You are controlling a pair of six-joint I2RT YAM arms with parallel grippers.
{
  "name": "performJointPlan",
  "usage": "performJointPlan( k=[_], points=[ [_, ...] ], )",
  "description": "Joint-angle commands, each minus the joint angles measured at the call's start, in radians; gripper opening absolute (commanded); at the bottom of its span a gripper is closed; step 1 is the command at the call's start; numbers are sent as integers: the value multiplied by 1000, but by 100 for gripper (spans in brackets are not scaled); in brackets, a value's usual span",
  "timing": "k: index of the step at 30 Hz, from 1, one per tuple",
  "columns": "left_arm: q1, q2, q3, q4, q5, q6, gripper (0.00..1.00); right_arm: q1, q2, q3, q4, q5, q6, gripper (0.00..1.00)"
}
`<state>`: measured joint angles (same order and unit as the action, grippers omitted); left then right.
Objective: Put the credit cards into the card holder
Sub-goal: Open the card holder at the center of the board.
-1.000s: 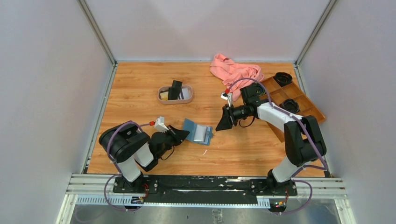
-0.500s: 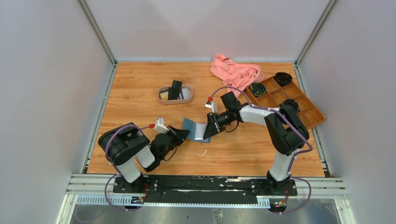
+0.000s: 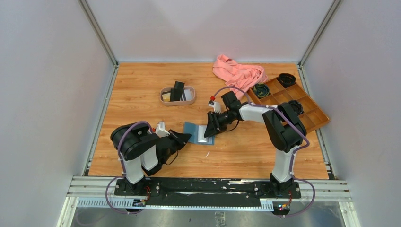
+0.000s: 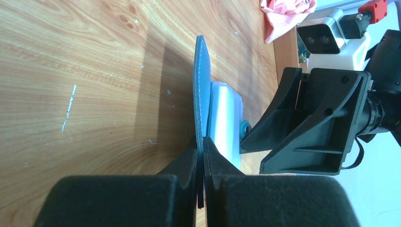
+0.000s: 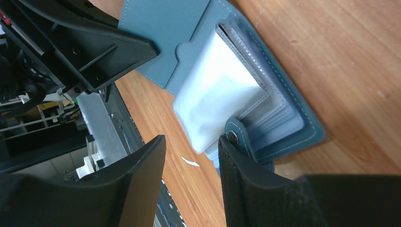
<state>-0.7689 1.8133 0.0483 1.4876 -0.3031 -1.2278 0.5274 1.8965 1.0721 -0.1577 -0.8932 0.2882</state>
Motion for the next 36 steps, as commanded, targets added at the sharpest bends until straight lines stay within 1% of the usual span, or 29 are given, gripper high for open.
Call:
performJointPlan(
  k=[1, 4, 8, 12, 14, 17, 21, 23, 28, 30, 36],
  points=[
    [-9, 25, -22, 21, -30, 14, 1, -11, -28, 3, -67, 143, -36, 51],
    [-9, 26, -24, 18, -32, 20, 1, -10, -30, -4, -71, 173, -40, 52],
    [-8, 29, -21, 20, -26, 23, 1, -6, -2, -6, -75, 170, -36, 53],
    [-8, 28, -16, 21, -7, 37, 5, -4, 21, 11, -74, 103, -25, 53],
    [-8, 23, -17, 23, 3, 48, 8, -4, 29, 15, -64, 71, -18, 52],
    [-8, 2, -22, 14, 14, 75, 13, -9, 45, 15, -38, 5, 5, 49],
    [-8, -33, -16, -39, 40, 96, 15, -15, 61, 18, 9, -92, 53, 45],
    [-9, -43, -9, -63, 53, 106, 14, -15, 63, 21, 25, -132, 67, 43],
    [-9, -31, 8, -84, 85, 117, 3, -15, 49, 22, 52, -171, 90, 41],
    [-8, -15, 15, -76, 100, 118, 1, -15, 48, 21, 59, -177, 94, 41],
    [-8, 60, 22, 10, 130, 97, 0, -16, 83, 23, 56, -154, 101, 42]
  ],
)
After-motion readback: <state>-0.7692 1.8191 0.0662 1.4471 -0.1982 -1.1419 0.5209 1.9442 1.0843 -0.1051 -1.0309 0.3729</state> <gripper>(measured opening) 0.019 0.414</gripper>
